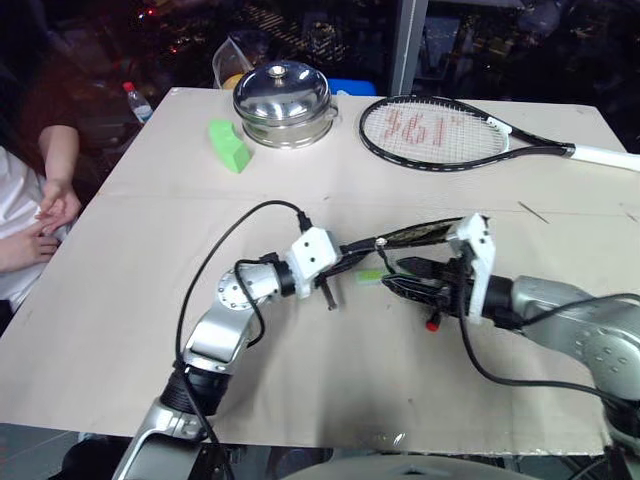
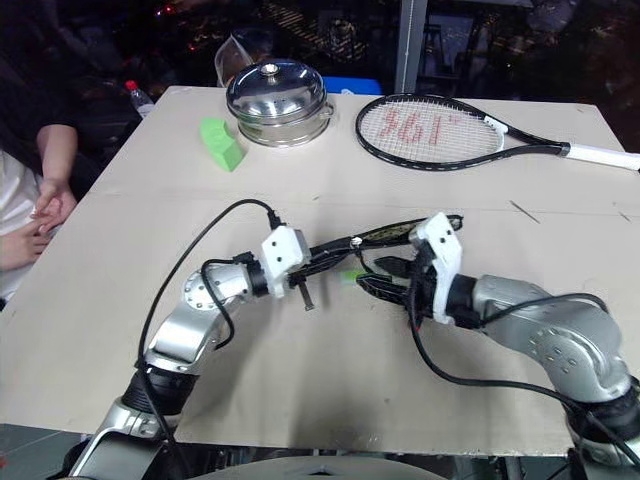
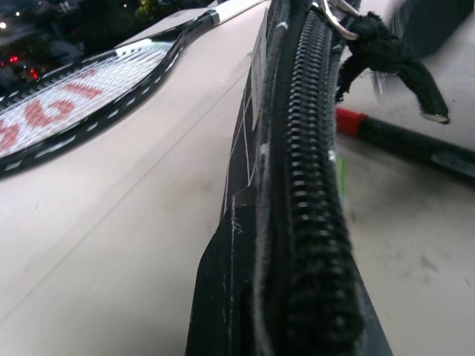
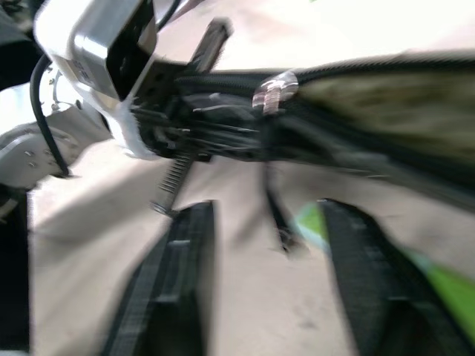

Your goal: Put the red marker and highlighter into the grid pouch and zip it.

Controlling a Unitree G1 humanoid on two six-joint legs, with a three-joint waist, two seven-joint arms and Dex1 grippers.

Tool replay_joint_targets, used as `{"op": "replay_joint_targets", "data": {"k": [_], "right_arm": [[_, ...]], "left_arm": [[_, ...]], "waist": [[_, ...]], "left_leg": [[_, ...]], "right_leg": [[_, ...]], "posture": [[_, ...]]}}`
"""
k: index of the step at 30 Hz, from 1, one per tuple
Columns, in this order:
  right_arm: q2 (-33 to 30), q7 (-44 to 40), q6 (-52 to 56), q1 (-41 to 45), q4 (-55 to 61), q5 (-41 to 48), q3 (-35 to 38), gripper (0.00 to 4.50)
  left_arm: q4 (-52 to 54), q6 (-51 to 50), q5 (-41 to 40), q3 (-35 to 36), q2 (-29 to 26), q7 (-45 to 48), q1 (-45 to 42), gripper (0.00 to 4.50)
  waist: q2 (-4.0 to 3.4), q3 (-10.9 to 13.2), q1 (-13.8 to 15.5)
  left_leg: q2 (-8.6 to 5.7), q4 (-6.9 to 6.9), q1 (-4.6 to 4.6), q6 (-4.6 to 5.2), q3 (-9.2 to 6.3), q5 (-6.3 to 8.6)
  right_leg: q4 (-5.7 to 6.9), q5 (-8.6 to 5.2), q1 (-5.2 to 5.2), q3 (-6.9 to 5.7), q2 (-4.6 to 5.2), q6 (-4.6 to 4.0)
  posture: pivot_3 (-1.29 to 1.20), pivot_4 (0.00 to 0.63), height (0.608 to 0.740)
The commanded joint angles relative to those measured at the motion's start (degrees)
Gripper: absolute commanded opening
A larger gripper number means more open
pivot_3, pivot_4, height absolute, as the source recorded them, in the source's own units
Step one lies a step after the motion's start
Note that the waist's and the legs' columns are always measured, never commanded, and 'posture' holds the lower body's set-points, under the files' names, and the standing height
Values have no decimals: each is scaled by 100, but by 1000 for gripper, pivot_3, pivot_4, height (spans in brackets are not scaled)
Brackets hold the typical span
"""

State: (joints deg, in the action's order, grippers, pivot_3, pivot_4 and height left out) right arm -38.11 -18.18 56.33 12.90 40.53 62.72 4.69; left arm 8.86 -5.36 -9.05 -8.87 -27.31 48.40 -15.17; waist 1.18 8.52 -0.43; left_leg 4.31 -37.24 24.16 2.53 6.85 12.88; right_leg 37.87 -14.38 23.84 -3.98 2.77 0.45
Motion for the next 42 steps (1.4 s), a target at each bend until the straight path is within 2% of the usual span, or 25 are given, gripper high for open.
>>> {"op": "replay_joint_targets", "data": {"k": [1, 2, 5, 10, 13, 16, 18, 19, 22, 24, 27, 30, 34, 35, 39, 42], "right_arm": [[35, 379, -191, 124, 164, 618, 632, 1538], [58, 547, -168, 195, 116, 614, 637, 1342], [126, 882, -49, 422, -62, 408, 403, 42], [309, 1258, 121, 865, -416, -246, -224, 42], [274, 1217, 267, 1270, -675, -951, -927, 42], [-489, 576, -544, 1797, -664, -3000, -2639, 42], [-870, 301, -1664, 2215, -890, -4795, -3827, 42], [-931, -33, -2341, 2397, -1099, -5425, -4243, 42], [-744, -675, -3009, 3122, -1756, -6753, -5085, 42], [-377, -1009, -3429, 3342, -2217, -6956, -5132, 42], [5, -1325, -4085, 3487, -2831, -7361, -5111, 884], [215, -1495, -4441, 3484, -3244, -7698, -4925, 2445], [380, -1670, -4714, 3454, -3504, -8005, -4674, 4292], [414, -1704, -4759, 3446, -3539, -8084, -4621, 4438], [475, -1825, -4674, 3250, -3347, -8053, -4146, 4438], [640, -2373, -3559, 2751, -2466, -6565, -3016, 4438]], "left_arm": [[239, 175, -173, 229, -103, 42, 26, 0], [229, 190, -172, 243, -118, 46, 39, 0], [207, 228, -158, 246, -110, 51, 45, 0], [162, 344, -63, 168, -86, 50, -13, 0], [133, 430, 43, 147, -105, 9, -41, 0], [90, 468, 206, 178, -190, -68, -58, 0], [30, 478, 352, 204, -276, -127, -83, 0], [-12, 475, 442, 223, -334, -172, -107, 0], [-158, 471, 680, 286, -494, -322, -208, 0], [-207, 465, 754, 295, -557, -375, -286, 0], [-194, 425, 804, 325, -611, -443, -335, 0], [-131, 330, 833, 371, -667, -523, -308, 0], [-67, 230, 843, 427, -721, -611, -266, 0], [-57, 213, 834, 447, -733, -625, -254, 0], [-100, 225, 721, 615, -784, -645, -161, 0], [-162, 335, 560, 840, -888, -535, -57, 0]], "waist": [[0, 1, -4], [1, 2, -3], [1, 2, -15], [0, 3, -12], [-2, 3, -17], [-8, 7, -25], [-9, 7, -28], [-9, 7, -29], [-10, 8, -53], [-9, 8, -44], [-8, 8, -28], [-8, 7, -18], [-8, 7, -24], [-8, 7, -27], [-8, 7, -30], [-7, 7, -19]], "left_leg": [[1, -2, -1, 0, 0, 0], [1, -2, -2, 0, 0, 0], [0, -3, -2, 0, 3, 0], [-1, 1, 1, 0, 2, 0], [-1, 0, 1, 0, 4, 0], [-2, -1, 3, 0, 8, 0], [-3, -1, 8, 0, 8, 0], [-3, -1, 21, 0, 9, -1], [-4, -12, 61, -1, 20, -3], [0, -13, 60, -3, 28, -4], [3, -13, 60, -25, 34, -17], [3, -16, 60, -27, 46, -18], [1, -19, 58, -26, 55, -18], [1, -19, 58, -27, 54, -18], [4, -19, 53, -28, 54, -19], [5, -19, 55, -28, 53, -19]], "right_leg": [[0, 0, 0, 0, -1, 0], [0, -1, -1, 0, 0, 0], [0, 0, -1, 3, 0, -2], [0, 11, 1, 2, -1, -20], [1, 11, 2, 2, -1, -20], [2, 9, 10, 3, -1, -17], [2, 1, 19, 3, -1, -4], [3, 0, 33, 4, -2, -3], [18, 2, 81, 12, -25, 0], [20, 6, 83, 17, -32, -6], [21, 14, 83, 13, -33, -19], [19, 15, 83, 9, -28, -19], [22, 16, 83, 9, -23, -18], [24, 16, 83, 8, -23, -18], [33, 16, 84, 7, -24, -19], [35, 16, 84, 8, -24, -20]], "posture": [[0, 150, 740], [0, 150, 740], [0, 150, 740], [0, 150, 740], [0, 150, 740], [0, 150, 740], [0, 150, 740], [0, 150, 740], [0, 150, 740], [0, 150, 740], [0, 150, 740], [0, 150, 740], [0, 150, 740], [0, 150, 740], [0, 150, 740], [0, 150, 740]]}}
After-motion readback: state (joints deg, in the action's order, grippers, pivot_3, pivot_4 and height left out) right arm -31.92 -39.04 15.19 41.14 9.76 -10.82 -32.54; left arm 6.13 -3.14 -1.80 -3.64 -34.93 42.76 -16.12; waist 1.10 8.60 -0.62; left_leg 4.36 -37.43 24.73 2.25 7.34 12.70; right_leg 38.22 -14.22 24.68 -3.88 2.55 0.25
